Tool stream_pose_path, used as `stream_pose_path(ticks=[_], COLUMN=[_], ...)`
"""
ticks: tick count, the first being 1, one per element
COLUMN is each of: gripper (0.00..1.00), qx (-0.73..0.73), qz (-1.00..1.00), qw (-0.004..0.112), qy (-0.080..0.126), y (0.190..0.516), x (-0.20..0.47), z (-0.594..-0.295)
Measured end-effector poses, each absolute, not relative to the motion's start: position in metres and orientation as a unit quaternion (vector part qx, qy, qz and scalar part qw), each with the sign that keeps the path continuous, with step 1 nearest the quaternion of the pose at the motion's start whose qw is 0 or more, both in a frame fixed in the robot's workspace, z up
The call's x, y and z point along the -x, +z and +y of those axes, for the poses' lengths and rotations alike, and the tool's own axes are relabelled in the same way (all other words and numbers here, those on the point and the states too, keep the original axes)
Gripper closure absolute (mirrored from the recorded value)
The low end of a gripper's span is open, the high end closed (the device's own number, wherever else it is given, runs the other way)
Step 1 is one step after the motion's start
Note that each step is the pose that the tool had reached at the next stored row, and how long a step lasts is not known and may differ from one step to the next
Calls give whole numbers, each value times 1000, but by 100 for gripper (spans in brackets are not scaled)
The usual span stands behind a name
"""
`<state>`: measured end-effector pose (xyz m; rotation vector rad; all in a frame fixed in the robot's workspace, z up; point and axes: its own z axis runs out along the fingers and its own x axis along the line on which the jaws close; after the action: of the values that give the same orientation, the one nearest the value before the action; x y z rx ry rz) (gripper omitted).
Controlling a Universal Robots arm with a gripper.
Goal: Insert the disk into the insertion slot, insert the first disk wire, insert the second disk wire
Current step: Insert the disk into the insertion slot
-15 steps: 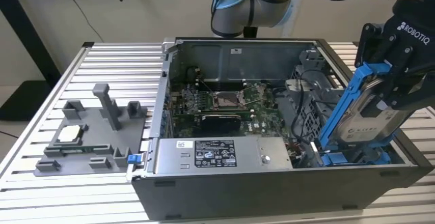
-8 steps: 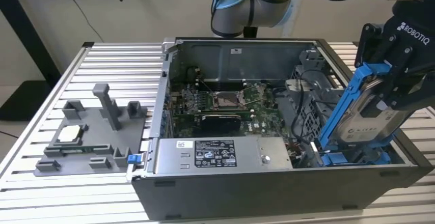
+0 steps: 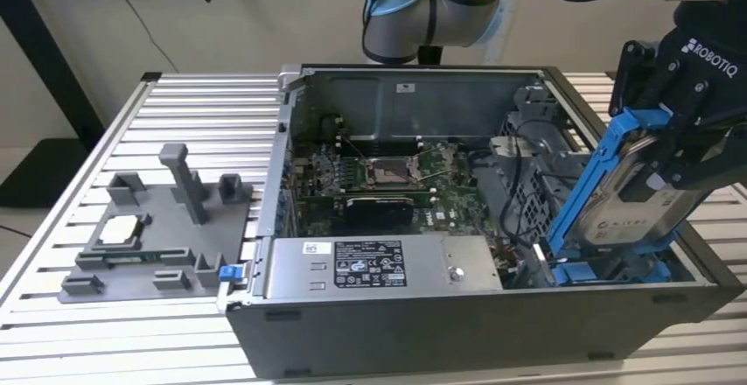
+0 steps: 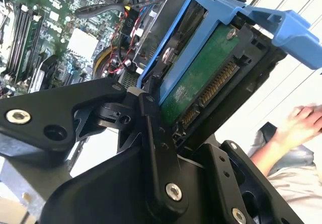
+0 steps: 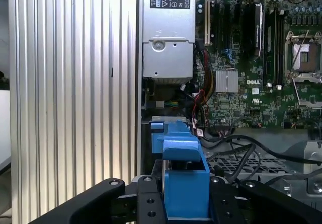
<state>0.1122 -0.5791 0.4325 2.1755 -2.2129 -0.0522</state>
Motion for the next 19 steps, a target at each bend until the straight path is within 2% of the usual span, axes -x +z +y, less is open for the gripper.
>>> stream_pose_path(ticks=[7, 19], gripper=[100, 100], qx=[-701, -711], qz=[-713, -703], qw=[17, 22], qy=[-20, -26], y=[425, 417], x=[-114, -121], z=[-579, -576])
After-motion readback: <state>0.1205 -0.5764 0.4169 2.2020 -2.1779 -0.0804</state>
